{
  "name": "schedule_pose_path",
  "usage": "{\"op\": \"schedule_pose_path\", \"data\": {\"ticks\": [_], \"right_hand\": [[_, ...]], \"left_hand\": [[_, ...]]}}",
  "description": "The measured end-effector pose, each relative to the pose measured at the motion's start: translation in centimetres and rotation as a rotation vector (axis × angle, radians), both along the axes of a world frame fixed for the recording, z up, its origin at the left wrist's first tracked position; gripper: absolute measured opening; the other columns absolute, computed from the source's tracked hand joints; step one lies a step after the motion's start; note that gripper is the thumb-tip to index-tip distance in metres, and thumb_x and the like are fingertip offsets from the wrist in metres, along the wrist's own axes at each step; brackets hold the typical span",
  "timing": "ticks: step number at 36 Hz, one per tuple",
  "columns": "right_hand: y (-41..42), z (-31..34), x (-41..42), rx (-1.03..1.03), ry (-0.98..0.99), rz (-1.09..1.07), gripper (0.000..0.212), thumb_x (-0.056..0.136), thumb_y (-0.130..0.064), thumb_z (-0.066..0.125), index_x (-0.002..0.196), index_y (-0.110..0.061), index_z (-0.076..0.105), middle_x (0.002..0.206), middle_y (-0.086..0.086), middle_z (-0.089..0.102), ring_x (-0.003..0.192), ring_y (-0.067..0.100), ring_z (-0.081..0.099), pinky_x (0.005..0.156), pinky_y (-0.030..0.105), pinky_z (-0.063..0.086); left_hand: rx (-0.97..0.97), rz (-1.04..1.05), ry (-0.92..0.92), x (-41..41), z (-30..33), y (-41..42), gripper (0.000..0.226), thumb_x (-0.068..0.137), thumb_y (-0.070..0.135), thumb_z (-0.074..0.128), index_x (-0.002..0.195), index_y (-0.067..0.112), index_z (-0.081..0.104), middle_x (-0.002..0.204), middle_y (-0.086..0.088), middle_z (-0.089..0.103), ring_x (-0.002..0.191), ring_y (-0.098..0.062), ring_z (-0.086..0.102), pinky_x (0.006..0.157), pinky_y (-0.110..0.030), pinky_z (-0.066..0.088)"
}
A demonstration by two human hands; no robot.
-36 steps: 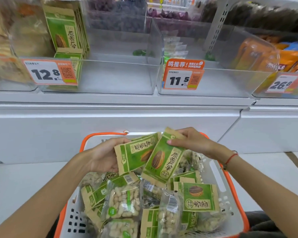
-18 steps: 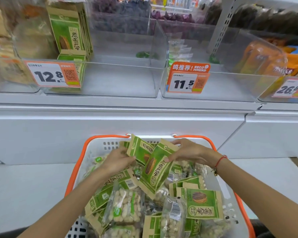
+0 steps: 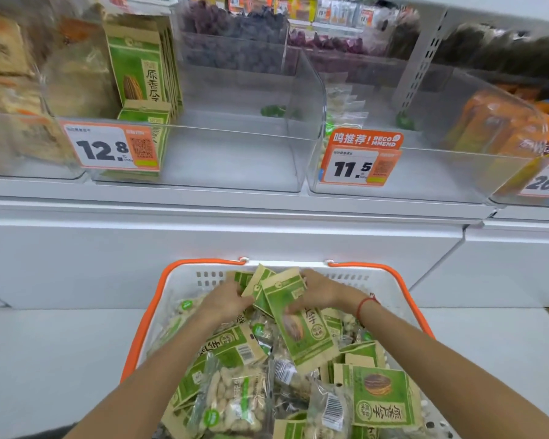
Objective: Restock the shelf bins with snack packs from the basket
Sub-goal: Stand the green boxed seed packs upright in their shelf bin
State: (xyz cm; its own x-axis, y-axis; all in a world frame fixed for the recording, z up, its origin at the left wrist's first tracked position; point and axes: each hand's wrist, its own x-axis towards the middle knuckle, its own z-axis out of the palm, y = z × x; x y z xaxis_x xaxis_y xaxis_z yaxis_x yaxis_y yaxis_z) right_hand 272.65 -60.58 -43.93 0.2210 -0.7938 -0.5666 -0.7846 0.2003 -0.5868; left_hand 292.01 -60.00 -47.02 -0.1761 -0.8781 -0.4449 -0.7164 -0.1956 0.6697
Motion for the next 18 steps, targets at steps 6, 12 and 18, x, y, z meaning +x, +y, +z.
{"op": "schedule_pose_path", "data": {"ticks": [6,12,18], "right_hand": [[1.0,-0.8,-1.6,-0.163,-0.096,0.017,0.072,0.078,-0.012,0.076,0.137,-0.027,0.036,0.116,-0.005,0.052,0.107,0.012,0.051,0.082,0.019,0.047],[0.2,-0.1,-3.5,-0.4,-0.315,-0.109,0.069,0.076,-0.007,0.078,0.125,-0.04,0.042,0.115,-0.002,0.046,0.103,0.017,0.052,0.076,0.015,0.051],[1.0,0.1,-2.3,-0.356,-0.294,-0.046,0.068,0.079,-0.021,0.076,0.138,-0.034,0.043,0.122,-0.007,0.06,0.108,0.015,0.057,0.087,0.02,0.049]], "left_hand": [[-0.079,-0.024,0.176,-0.1,-0.7,-0.7,0.015,0.1,0.023,0.043,0.106,0.022,0.057,0.103,0.003,0.057,0.088,-0.01,0.055,0.072,-0.018,0.044],[0.024,0.186,0.621,1.1,1.4,-0.1,0.019,0.102,0.021,0.039,0.116,0.016,0.051,0.113,0.0,0.064,0.102,-0.016,0.063,0.076,-0.013,0.051],[0.033,0.212,0.601,2.3,2.9,-0.3,0.025,0.098,0.031,0.049,0.114,0.014,0.058,0.114,-0.008,0.068,0.107,-0.023,0.064,0.103,-0.038,0.045]]}}
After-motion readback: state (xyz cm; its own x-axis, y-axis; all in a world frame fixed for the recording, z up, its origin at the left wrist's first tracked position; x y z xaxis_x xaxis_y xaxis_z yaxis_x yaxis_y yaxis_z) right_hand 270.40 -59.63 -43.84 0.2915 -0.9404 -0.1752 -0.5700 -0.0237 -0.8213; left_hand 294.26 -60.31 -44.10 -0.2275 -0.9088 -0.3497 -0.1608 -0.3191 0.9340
